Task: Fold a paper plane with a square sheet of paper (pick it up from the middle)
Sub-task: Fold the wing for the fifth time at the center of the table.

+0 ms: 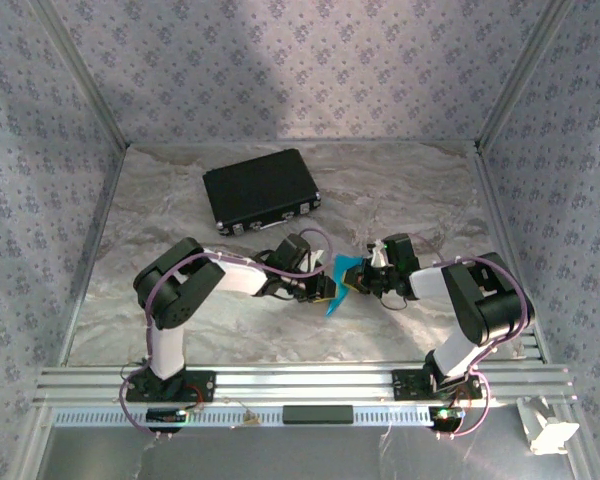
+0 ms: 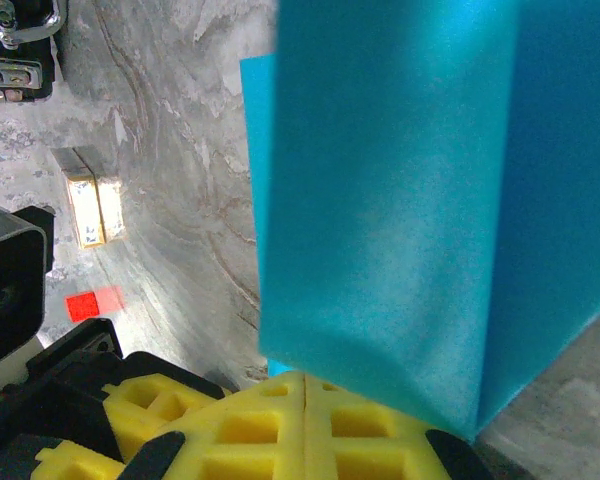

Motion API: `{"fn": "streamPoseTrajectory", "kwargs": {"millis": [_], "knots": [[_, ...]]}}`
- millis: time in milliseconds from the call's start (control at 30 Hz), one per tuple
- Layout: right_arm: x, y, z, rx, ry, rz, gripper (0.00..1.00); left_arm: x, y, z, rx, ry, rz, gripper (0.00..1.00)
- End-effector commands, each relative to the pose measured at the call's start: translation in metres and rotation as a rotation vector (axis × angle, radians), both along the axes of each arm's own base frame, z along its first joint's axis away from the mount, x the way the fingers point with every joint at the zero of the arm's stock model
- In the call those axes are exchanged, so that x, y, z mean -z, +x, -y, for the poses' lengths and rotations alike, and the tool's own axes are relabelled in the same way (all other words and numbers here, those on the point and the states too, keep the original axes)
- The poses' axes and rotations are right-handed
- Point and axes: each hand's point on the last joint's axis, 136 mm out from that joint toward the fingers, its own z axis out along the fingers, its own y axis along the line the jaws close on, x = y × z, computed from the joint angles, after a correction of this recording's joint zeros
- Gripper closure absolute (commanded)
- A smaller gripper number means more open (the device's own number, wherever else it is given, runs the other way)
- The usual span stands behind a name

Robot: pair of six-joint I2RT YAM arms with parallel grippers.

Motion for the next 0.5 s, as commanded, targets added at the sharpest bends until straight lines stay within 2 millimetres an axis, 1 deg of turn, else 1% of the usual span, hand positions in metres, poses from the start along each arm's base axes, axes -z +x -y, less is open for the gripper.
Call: {"fn": "streamPoseTrajectory", "kwargs": {"millis": [0, 100, 267, 467], "knots": [[0.032, -0.015, 0.015, 0.026, -0.104, -0.096, 0.95, 0.005, 0.001, -0.001, 0.000, -0.011, -0.012, 0.84], [0.033, -0.015, 0.015, 0.026, -0.105, -0.101, 0.95, 0.007, -0.005, -0.001, 0.019, -0.017, -0.032, 0.86], [0.033, -0.015, 0.015, 0.028, -0.108, -0.106, 0.95, 0.013, -0.011, -0.006, 0.033, -0.012, -0.051, 0.86], [0.036, -0.016, 0.016, 0.029, -0.118, -0.111, 0.95, 0.016, -0.017, -0.006, 0.056, -0.021, -0.067, 0.86]]}}
